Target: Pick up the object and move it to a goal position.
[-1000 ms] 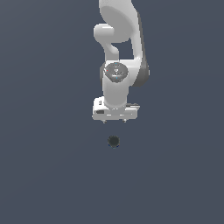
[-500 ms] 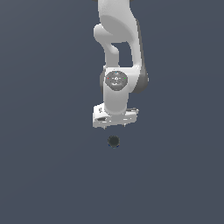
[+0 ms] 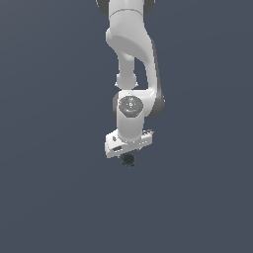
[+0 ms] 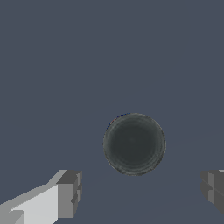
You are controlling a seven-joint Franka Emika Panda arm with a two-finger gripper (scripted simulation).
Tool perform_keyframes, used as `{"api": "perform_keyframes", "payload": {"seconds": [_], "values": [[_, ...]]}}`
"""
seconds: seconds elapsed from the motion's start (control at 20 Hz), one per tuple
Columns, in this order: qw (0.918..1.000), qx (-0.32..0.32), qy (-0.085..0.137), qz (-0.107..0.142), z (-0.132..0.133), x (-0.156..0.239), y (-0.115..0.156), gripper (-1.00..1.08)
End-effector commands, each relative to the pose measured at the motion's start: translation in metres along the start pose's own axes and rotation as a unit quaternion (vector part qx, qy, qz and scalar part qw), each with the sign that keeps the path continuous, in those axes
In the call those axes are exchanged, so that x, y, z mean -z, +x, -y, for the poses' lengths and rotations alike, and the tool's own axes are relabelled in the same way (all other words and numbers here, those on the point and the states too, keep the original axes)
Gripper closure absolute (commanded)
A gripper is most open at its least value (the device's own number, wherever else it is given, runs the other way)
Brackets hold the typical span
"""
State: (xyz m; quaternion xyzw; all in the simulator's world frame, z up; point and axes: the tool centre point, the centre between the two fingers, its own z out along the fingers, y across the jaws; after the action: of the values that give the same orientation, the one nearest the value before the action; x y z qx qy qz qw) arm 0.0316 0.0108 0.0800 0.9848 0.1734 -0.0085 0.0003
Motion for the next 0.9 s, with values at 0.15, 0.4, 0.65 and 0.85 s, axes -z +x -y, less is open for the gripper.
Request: {"api": "perform_keyframes", "payload": {"seconds": [0.15,0.4,0.65,0.85], "values": [[0.9994,0.033,-0.001,-0.007,-0.003,-0.012,0.008,-0.92],[0.9991,0.042,-0.002,-0.008,-0.004,-0.016,0.011,-0.92],[0.9992,0.040,-0.001,-0.008,-0.004,-0.021,0.010,-0.92],[0.9991,0.040,-0.001,-0.008,-0.004,-0.038,0.010,-0.92]]}}
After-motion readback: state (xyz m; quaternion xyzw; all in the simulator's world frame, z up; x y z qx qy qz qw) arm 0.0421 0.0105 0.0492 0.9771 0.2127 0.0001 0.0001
